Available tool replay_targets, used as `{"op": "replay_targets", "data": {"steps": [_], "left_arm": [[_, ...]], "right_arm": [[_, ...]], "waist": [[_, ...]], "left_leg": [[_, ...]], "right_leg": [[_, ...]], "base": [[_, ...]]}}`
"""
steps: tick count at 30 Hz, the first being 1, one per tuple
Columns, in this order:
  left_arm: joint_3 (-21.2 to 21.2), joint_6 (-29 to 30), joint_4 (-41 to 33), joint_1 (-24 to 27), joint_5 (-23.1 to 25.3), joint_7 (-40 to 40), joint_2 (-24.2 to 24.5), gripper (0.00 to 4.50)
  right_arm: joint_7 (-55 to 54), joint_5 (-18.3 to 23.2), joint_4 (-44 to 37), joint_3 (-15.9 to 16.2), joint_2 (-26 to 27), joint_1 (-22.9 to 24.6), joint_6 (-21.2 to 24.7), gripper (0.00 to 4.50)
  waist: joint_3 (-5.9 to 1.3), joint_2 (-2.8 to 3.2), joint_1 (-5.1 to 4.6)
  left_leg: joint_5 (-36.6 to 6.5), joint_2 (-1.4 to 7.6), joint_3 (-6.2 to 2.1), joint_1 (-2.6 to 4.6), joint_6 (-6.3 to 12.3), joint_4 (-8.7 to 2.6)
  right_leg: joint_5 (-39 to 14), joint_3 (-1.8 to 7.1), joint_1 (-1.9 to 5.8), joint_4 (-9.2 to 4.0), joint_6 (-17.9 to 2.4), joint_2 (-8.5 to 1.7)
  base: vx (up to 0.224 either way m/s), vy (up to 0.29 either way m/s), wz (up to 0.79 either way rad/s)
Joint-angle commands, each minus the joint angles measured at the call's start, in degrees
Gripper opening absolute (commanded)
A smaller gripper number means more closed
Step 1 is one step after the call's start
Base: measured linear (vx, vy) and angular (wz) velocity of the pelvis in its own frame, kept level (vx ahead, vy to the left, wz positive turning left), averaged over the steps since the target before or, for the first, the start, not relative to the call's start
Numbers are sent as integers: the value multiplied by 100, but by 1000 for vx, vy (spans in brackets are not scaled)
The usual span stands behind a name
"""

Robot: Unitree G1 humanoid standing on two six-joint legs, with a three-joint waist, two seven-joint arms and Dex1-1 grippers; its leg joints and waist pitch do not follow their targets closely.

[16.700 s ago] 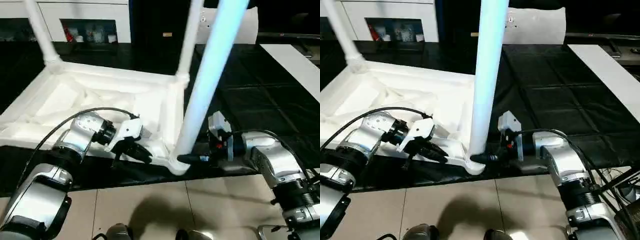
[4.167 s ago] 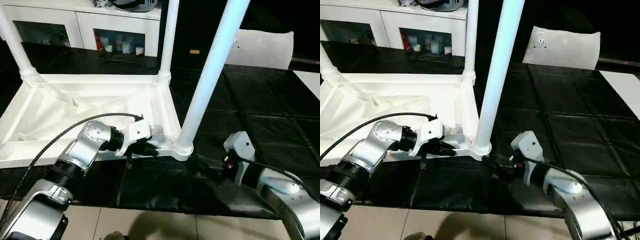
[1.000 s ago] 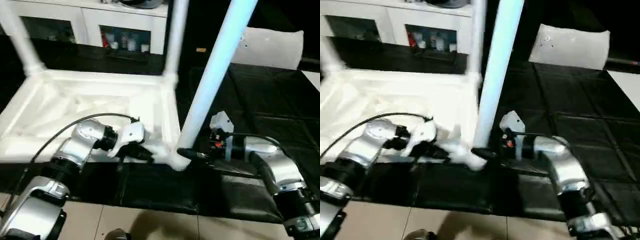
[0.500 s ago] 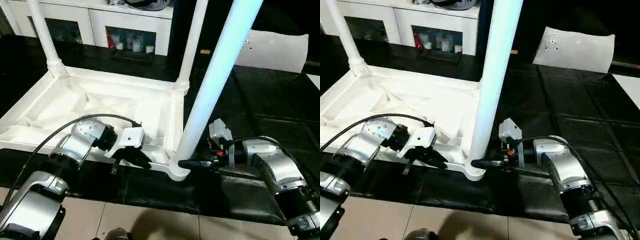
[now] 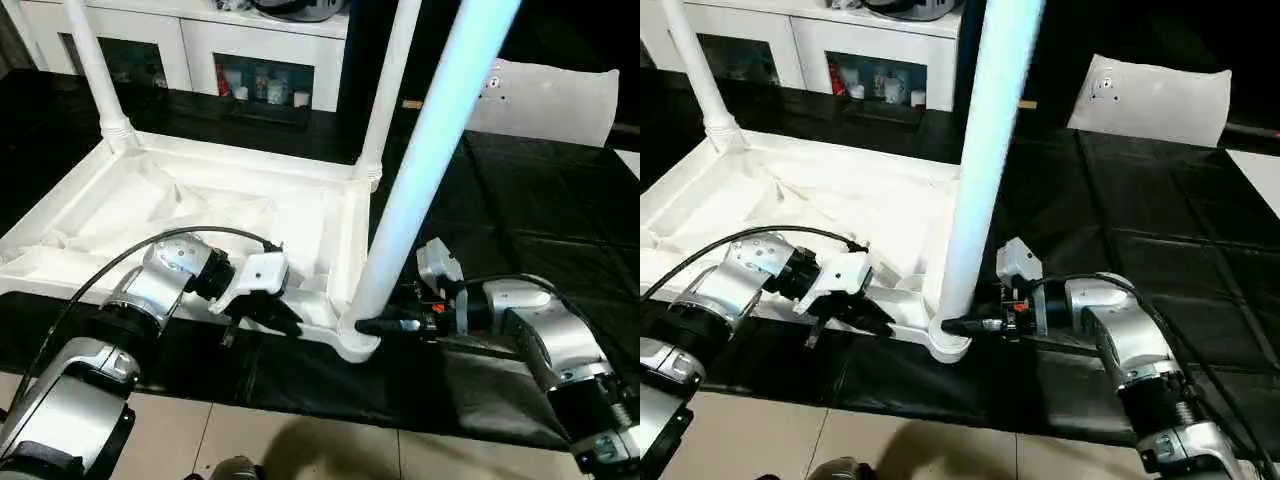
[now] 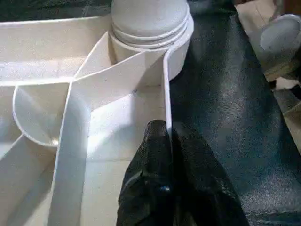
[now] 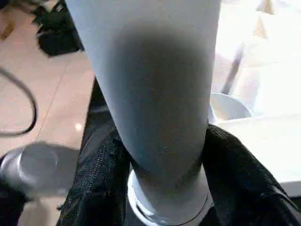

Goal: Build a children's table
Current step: Rotate leg to tighten

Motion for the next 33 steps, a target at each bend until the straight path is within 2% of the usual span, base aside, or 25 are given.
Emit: {"op": "replay_targets", "data": {"steps": [1, 2, 3, 4, 5, 6, 7, 8, 9, 11, 12, 14, 16, 17, 18, 20, 21, 22, 23, 24, 27, 28, 31, 33], "left_arm": [[36, 381, 20, -142, 145, 708, -303, 0], [66, 473, 26, -152, 138, 809, -346, 0], [106, 597, 35, -165, 126, 940, -402, 0], [254, 993, 22, -195, 50, 1414, -666, 0], [254, 993, 22, -195, 50, 1414, -666, 0], [351, 1353, -38, -206, 26, 1876, -922, 0], [378, 1445, -55, -209, 24, 2005, -991, 0], [461, 1730, -107, -219, 28, 2401, -1202, 0], [490, 1826, -122, -225, 28, 2526, -1270, 0], [566, 1975, -144, -246, 16, 2774, -1414, 0], [716, 2261, -193, -301, 0, 3241, -1679, 0], [749, 2297, -206, -345, 50, 3490, -1800, 0], [754, 2337, -241, -343, 70, 3528, -1828, 0], [719, 2354, -302, -327, 121, 3539, -1829, 0], [620, 2313, -400, -279, 237, 3485, -1776, 0], [569, 2299, -447, -243, 294, 3435, -1722, 0], [535, 2275, -476, -210, 327, 3368, -1655, 0], [510, 2289, -539, -163, 372, 3306, -1579, 0], [497, 2276, -555, -144, 386, 3262, -1536, 0], [481, 2256, -572, -114, 398, 3181, -1429, 0], [443, 2101, -579, -58, 396, 2926, -1176, 0], [440, 2061, -582, -43, 404, 2854, -1118, 0], [413, 1731, -569, 17, 377, 2446, -917, 0], [342, 1412, -575, 78, 303, 1996, -761, 0]], "right_arm": [[-772, -104, -34, 18, 296, 72, 208, 191], [-923, -155, -23, 8, 355, 75, 210, 191], [-1121, -222, -9, -5, 432, 78, 214, 190], [-1865, -404, 46, -81, 777, 56, 386, 190], [-1865, -404, 46, -81, 777, 56, 386, 190], [-2560, -444, 80, -225, 1187, 4, 635, 190], [-2734, -450, 81, -261, 1299, -12, 686, 190], [-3294, -493, 91, -366, 1640, -83, 861, 190], [-3482, -519, 101, -394, 1745, -113, 925, 190], [-3866, -600, 172, -442, 1934, -191, 980, 190], [-4575, -718, 345, -557, 2298, -366, 1102, 190], [-4911, -676, 448, -664, 2528, -486, 1132, 190], [-4919, -661, 436, -678, 2584, -496, 1091, 190], [-4874, -668, 403, -663, 2627, -492, 984, 190], [-4789, -693, 339, -650, 2653, -467, 772, 246], [-4746, -679, 287, -681, 2642, -436, 760, 260], [-4686, -659, 242, -704, 2609, -406, 736, 262], [-4673, -666, 191, -737, 2568, -374, 727, 270], [-4660, -675, 171, -749, 2530, -356, 713, 282], [-4572, -663, 104, -776, 2409, -299, 647, 304], [-4210, -611, -85, -809, 2044, -125, 491, 314], [-4073, -600, -130, -802, 1935, -73, 423, 339], [-3528, -585, -220, -820, 1473, 97, 166, 359], [-2883, -523, -267, -872, 1023, 217, -118, 369]], "waist": [[-269, 38, -61], [-241, 36, -89], [-235, 26, -133], [-235, 18, -156], [-235, 18, -156], [-227, 32, -201], [-222, 64, -221], [-221, 40, -288], [-236, 25, -341], [-241, 27, -380], [-255, 49, -441], [-276, 32, -461], [-277, 34, -435], [-277, 34, -435], [-297, 36, -418], [-329, 33, -404], [-335, 68, -395], [-337, 50, -392], [-332, 74, -385], [-328, 68, -394], [-328, 61, -377], [-327, 72, -375], [-316, 42, -360], [-303, 39, -349]], "left_leg": [[-1634, 390, -116, 220, -113, -484], [-1857, 380, -129, 231, -219, -495], [-2087, 370, -168, 240, -312, -497], [-2071, 372, -177, 223, -332, -508], [-2071, 372, -177, 223, -332, -508], [-2168, 372, -198, 224, -413, -534], [-2220, 364, -210, 220, -443, -540], [-2291, 356, -220, 208, -477, -553], [-2302, 338, -233, 194, -485, -553], [-2261, 325, -236, 173, -430, -549], [-2080, 326, -214, 155, -390, -550], [-1899, 314, -195, 149, -321, -533], [-1631, 300, -151, 137, -122, -497], [-1631, 300, -151, 137, -122, -497], [-1332, 309, -141, 118, -6, -493], [-928, 310, -124, 115, 129, -470], [-808, 308, -121, 113, 173, -463], [-613, 307, -104, 118, 298, -452], [-603, 305, -102, 123, 322, -450], [-633, 311, -99, 118, 336, -456], [-765, 323, -90, 136, 332, -456], [-766, 331, -86, 150, 332, -455], [-759, 326, -76, 134, 376, -451], [-904, 334, -73, 139, 371, -452]], "right_leg": [[-1203, 265, 54, -489, -1336, -540], [-1637, 274, 28, -533, -1248, -555], [-2210, 280, 17, -591, -1076, -580], [-2277, 281, 26, -592, -1028, -578], [-2277, 281, 26, -592, -1028, -578], [-2396, 275, -8, -595, -963, -568], [-2406, 270, -17, -591, -958, -563], [-2371, 264, -22, -589, -941, -542], [-2310, 253, -17, -582, -945, -544], [-2231, 247, 2, -597, -926, -550], [-1844, 259, -2, -569, -1000, -532], [-1551, 266, -2, -567, -1048, -532], [-1233, 281, 27, -581, -1027, -531], [-1233, 281, 27, -581, -1027, -531], [-846, 271, 66, -546, -1046, -517], [-222, 260, 101, -487, -1124, -501], [-22, 255, 108, -465, -1165, -497], [369, 249, 119, -438, -1261, -487], [408, 250, 117, -440, -1285, -489], [421, 246, 128, -437, -1331, -489], [288, 249, 142, -458, -1339, -491], [342, 247, 134, -447, -1352, -477], [399, 249, 142, -454, -1366, -489], [135, 251, 138, -480, -1365, -500]], "base": [[0, 0, 0], [0, 0, 0], [0, 0, 0], [0, 0, 0], [0, 0, 0], [0, 0, 0], [0, 0, 0], [0, 0, 0], [0, 0, 0], [0, 0, 0], [0, 0, 0], [0, 0, 0], [0, 0, 0], [0, 0, 0], [0, 0, 0], [0, 0, 0], [0, 0, 0], [0, 0, 0], [0, 0, 0], [0, 0, 0], [0, 0, 0], [0, 0, 0], [0, 0, 0], [0, 0, 0]]}}
